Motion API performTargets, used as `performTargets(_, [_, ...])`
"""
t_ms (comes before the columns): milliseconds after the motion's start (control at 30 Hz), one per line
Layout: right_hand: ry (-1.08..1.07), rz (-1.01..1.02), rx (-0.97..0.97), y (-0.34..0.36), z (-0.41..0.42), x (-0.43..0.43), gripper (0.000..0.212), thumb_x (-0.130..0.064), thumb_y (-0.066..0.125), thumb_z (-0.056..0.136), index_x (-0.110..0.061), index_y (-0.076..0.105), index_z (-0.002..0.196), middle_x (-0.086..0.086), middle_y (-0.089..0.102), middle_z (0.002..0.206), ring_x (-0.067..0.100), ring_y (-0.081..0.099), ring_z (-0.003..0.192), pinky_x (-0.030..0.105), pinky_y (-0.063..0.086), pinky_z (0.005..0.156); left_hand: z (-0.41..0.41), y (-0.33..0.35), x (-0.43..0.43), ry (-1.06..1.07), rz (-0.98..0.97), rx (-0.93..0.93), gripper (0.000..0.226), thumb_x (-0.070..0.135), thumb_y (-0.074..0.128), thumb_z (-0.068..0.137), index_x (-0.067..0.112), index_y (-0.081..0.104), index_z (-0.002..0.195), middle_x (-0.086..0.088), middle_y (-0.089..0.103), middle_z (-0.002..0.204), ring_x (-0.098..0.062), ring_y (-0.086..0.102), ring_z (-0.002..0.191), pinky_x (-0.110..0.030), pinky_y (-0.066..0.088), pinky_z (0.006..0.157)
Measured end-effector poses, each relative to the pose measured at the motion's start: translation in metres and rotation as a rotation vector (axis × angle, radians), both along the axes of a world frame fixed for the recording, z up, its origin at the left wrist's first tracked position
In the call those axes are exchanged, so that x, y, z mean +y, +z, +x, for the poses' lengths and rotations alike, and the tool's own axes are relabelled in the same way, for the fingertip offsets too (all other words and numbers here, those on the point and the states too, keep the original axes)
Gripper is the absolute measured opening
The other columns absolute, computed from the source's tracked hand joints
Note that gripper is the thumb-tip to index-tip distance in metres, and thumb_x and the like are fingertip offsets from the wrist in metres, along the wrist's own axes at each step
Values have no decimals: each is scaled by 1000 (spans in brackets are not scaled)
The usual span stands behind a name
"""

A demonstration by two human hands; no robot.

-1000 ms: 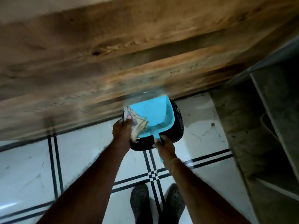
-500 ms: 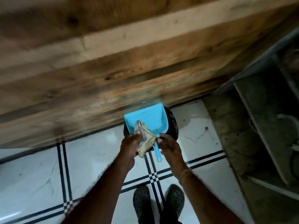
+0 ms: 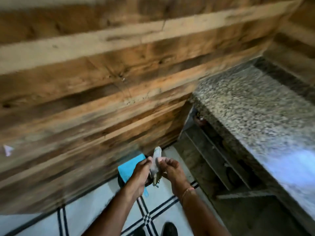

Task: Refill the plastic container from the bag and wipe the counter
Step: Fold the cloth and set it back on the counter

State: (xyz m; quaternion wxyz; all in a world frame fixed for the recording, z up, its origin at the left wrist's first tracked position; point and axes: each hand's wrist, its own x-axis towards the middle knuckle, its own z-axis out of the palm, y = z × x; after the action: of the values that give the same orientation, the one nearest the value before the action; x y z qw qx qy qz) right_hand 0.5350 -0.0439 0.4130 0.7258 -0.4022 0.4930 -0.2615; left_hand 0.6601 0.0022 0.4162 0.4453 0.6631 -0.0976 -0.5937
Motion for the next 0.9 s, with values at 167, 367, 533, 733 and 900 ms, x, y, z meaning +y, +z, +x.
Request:
performTargets(167, [-70, -82, -53, 65, -41, -16, 23, -15, 67, 95, 7, 68, 101, 20, 69, 92, 26, 66, 82, 35, 57, 80, -37, 64, -27, -89, -145, -40, 30, 23, 47, 107, 5, 71, 113, -22, 76, 106, -35, 72, 100, -49, 58, 91])
performTargets(367, [-24, -309, 64, 119, -114, -46, 12, -27, 72, 91, -19, 77, 83, 24, 72, 92, 30, 65, 87, 60, 54, 90, -84, 107, -75, -194, -290, -95, 22, 41, 55, 102, 37, 76, 97, 2, 74, 116, -19, 68, 111, -45, 52, 104])
performTargets(533, [14, -502, 270, 151, -195, -94, 24, -39, 70, 92, -15, 70, 89, 4, 69, 74, 12, 64, 69, 43, 56, 62, -140, 147, -123, -424, -467, -231, 37, 33, 53, 104, 17, 56, 137, 1, 60, 137, -1, 61, 115, -13, 47, 98])
performTargets(733, [2, -514, 136, 181, -280, -141, 19, -16, 57, 102, 2, 64, 98, 7, 64, 81, 21, 59, 74, 22, 49, 58, -215, 161, -178, -606, -500, -196, 25, 27, 60, 100, 9, 69, 115, 4, 78, 90, 0, 73, 80, -13, 50, 61])
performTargets(900, [-194, -325, -14, 174, -336, -159, 31, -36, 61, 100, -10, 61, 115, 3, 71, 95, 16, 69, 81, 28, 57, 69, -273, 153, -224, -535, -576, -179, 27, 22, 73, 88, 4, 74, 108, -15, 78, 99, -37, 73, 100, -37, 60, 82])
